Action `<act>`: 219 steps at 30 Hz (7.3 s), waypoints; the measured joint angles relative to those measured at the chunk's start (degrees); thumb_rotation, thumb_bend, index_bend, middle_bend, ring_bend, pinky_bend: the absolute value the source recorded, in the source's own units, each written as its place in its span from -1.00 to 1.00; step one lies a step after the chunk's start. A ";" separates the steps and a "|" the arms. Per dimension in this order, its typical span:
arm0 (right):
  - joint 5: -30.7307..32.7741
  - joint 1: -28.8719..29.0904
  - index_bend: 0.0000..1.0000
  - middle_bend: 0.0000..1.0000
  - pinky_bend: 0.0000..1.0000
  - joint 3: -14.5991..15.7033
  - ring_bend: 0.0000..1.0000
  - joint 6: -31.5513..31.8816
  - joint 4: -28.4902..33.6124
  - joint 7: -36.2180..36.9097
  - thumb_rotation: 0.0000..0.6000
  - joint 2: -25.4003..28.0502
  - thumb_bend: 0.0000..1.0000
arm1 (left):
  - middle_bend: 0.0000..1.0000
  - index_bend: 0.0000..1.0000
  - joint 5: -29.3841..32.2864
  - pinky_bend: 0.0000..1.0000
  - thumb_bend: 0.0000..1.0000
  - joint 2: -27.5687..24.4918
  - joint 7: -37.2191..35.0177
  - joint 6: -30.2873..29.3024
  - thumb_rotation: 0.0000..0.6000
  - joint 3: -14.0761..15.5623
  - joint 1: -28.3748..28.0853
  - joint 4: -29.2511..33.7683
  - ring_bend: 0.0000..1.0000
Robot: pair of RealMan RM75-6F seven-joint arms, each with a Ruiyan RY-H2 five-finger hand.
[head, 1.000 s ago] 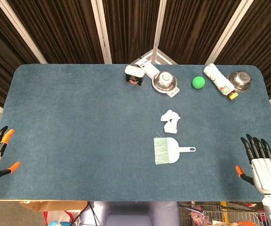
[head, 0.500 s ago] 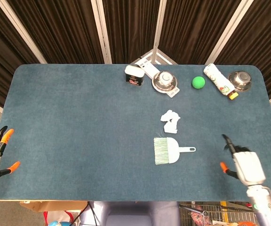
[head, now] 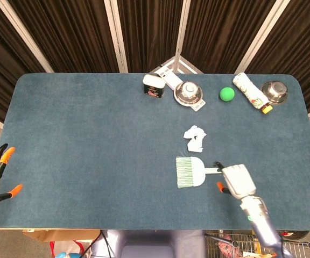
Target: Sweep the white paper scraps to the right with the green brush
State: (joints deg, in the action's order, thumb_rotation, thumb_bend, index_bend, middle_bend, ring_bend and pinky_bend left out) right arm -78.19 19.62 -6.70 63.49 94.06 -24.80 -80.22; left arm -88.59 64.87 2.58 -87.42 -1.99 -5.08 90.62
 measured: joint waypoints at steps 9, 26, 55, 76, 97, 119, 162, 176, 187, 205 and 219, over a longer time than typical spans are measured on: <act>6.94 3.89 -0.15 0.79 0.69 -2.49 0.84 -3.24 -5.62 -4.41 1.00 -6.65 -0.36 | -1.00 -1.00 0.18 -1.00 -1.00 -0.30 -0.55 0.52 1.00 0.06 -0.14 0.27 -1.00; 11.69 6.64 -0.09 0.79 0.69 -3.16 0.84 -4.62 -12.28 -4.62 1.00 -11.47 -0.36 | -1.00 -1.00 0.52 -1.00 -1.00 -0.75 -1.14 1.24 1.00 0.15 -0.34 0.75 -1.00; 12.49 7.34 0.59 0.79 0.69 -1.67 0.84 -3.58 -14.17 -3.06 1.00 -12.34 0.20 | -1.00 -1.00 0.61 -1.00 -1.00 -0.82 -1.23 1.27 1.00 0.15 -0.35 0.89 -1.00; 15.85 14.39 0.64 0.79 0.69 -7.95 0.84 -2.64 3.56 -16.95 1.00 -0.37 0.23 | -1.00 -1.00 1.28 -1.00 -1.00 -1.36 -2.43 2.06 1.00 0.09 -0.53 1.51 -1.00; 30.38 25.92 0.66 0.80 0.69 -9.09 0.84 -9.40 -15.60 -26.11 1.00 -8.11 0.23 | -1.00 -1.00 3.06 -1.00 -1.00 -2.50 -4.48 4.28 1.00 -0.04 -1.02 2.35 -1.00; 32.87 25.13 0.70 0.80 0.69 -5.94 0.84 -3.11 -20.15 -34.92 1.00 5.66 0.23 | -1.00 -1.00 2.15 -1.00 -1.00 -2.40 -3.43 4.03 1.00 0.22 -1.14 3.19 -1.00; 33.35 26.18 0.70 0.79 0.69 1.16 0.84 -4.98 -31.80 -37.84 1.00 -0.04 0.23 | -1.00 -1.00 3.49 -1.00 -1.00 -2.48 -3.24 4.44 1.00 0.06 -1.10 3.19 -1.00; 30.20 21.96 0.70 0.79 0.69 -0.84 0.84 1.95 -16.40 -31.05 1.00 10.71 0.23 | -1.00 -1.00 2.35 -1.00 -1.00 -2.01 -2.33 3.53 1.00 0.20 -1.00 3.00 -1.00; 21.39 16.28 0.70 0.79 0.69 -0.24 0.84 6.96 4.34 -17.65 1.00 14.22 0.23 | -1.00 -1.00 0.82 -1.00 -1.00 -0.55 -0.37 2.09 1.00 0.24 -0.90 1.58 -1.00; 24.24 18.53 -0.41 0.74 0.66 -0.41 0.69 8.91 6.40 -23.89 1.00 -6.46 -0.03 | -1.00 -1.00 0.87 -1.00 -1.00 -0.04 -0.43 1.21 1.00 0.12 -0.51 0.75 -1.00; 29.59 18.10 -1.00 0.71 0.62 2.42 0.66 13.56 5.24 -35.42 1.00 -5.04 -0.35 | -1.00 -1.00 1.08 -1.00 -1.00 -0.29 -0.69 1.08 1.00 0.19 -0.21 0.69 -1.00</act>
State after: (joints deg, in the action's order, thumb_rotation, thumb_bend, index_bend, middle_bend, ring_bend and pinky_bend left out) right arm -48.60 37.72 -4.28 77.05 99.31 -60.22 -85.26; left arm -87.52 64.58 1.89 -86.33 -1.80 -5.29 91.31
